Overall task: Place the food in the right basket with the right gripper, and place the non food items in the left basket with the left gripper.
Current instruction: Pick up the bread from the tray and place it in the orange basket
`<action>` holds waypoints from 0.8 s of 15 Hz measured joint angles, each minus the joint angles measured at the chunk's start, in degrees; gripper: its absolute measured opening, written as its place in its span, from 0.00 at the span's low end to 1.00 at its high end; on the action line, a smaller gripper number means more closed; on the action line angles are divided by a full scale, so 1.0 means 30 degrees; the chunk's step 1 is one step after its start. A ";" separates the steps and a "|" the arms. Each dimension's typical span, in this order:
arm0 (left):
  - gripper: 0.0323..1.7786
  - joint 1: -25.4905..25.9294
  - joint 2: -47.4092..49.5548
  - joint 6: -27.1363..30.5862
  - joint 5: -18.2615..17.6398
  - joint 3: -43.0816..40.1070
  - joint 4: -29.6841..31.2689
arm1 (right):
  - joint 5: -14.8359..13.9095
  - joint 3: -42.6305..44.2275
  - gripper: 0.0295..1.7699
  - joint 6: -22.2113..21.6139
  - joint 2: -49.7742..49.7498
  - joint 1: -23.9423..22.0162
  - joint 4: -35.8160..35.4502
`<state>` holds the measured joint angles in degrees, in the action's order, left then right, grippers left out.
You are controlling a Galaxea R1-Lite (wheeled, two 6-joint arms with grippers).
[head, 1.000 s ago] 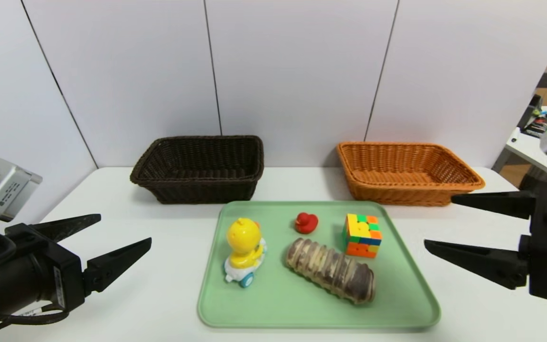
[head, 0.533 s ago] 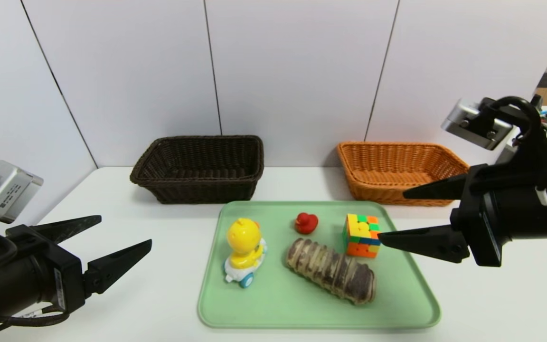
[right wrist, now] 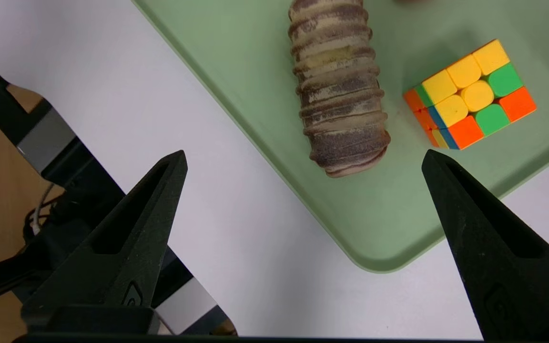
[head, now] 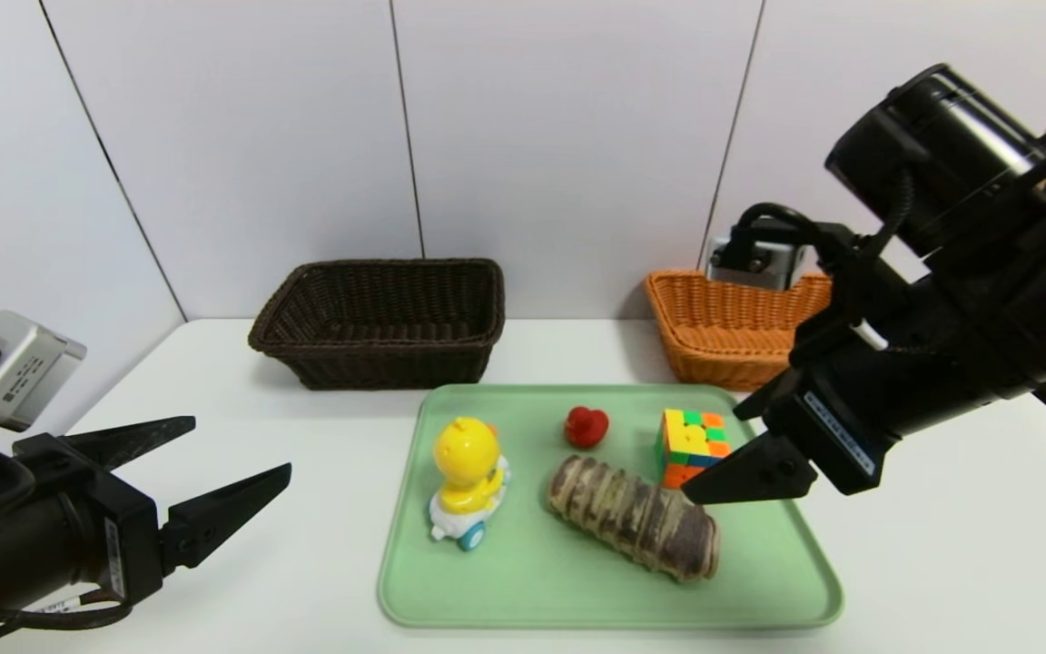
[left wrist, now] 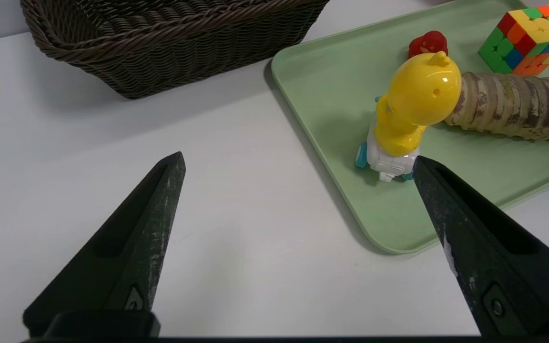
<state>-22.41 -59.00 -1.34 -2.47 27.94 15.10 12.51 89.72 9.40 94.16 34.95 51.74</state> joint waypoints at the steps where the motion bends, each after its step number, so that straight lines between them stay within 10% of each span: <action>1: 0.95 0.0000 0.0000 0.0073 0.0016 0.0028 0.0008 | -0.0451 0.0467 0.96 -0.0028 0.0695 0.0175 0.0386; 12: 0.95 0.0000 0.0024 0.0394 0.0073 -0.0061 -0.0020 | -0.1390 0.1560 0.96 -0.0601 0.5088 0.1333 0.0488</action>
<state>-22.41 -58.93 -0.16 -2.26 27.76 15.04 8.34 94.40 7.59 109.42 38.95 53.20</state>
